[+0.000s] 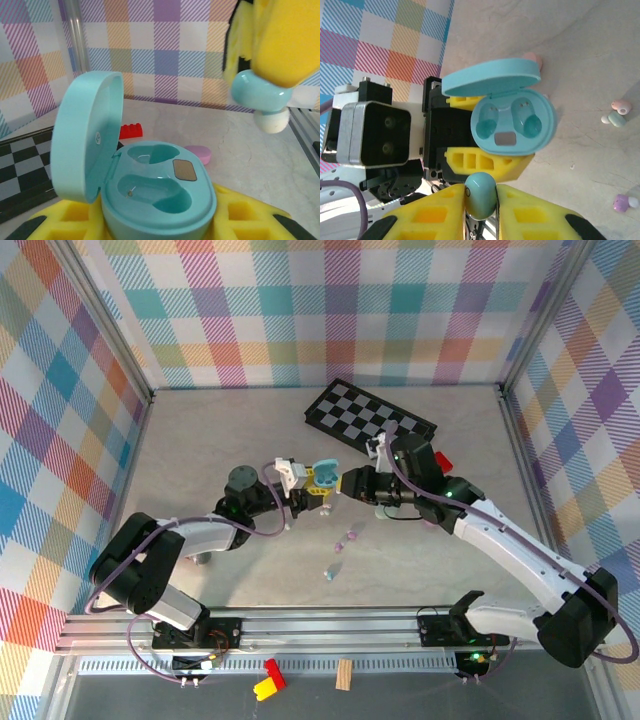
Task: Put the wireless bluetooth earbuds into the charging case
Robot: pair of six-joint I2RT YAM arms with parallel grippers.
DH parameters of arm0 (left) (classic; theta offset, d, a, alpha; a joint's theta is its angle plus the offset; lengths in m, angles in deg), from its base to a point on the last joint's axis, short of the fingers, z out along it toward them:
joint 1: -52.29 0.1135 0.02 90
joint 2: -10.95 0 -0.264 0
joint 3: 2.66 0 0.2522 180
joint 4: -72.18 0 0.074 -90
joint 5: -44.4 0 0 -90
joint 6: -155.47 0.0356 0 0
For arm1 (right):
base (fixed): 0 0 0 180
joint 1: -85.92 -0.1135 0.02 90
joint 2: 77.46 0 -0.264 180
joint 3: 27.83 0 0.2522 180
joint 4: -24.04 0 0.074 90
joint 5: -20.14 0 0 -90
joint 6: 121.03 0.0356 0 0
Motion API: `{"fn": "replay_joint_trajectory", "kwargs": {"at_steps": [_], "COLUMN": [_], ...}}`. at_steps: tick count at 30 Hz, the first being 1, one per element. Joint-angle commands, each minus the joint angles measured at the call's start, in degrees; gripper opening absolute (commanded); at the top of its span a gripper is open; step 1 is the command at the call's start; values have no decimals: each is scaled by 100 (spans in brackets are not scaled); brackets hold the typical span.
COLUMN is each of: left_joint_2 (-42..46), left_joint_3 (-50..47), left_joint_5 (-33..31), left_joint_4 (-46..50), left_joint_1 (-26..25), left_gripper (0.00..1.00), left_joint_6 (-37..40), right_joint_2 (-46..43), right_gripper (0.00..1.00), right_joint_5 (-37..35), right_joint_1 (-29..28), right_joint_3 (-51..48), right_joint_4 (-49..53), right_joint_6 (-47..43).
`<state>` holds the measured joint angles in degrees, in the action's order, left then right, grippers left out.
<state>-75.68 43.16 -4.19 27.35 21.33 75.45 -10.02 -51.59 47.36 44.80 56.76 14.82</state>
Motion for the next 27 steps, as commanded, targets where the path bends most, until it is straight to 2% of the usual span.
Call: {"fn": "replay_joint_trajectory", "kwargs": {"at_steps": [1,11,27], "left_joint_2": [-37,-148,-186], "left_joint_3": [-69,29,83], "left_joint_5": [-94,-216,-418], "left_joint_4": [-249,-285,-329], "left_joint_1": [-175,-471,-590], "left_gripper": [32,32,31], "left_joint_6": [139,229,144], "right_joint_2": [100,330,612], "right_gripper": [20,20,20], "right_joint_5": [143,-13,-156], "right_joint_1": [27,25,25], "right_joint_3": [306,423,416], "right_joint_4": [-132,-68,52], "right_joint_6": [-30,-106,-93]}}
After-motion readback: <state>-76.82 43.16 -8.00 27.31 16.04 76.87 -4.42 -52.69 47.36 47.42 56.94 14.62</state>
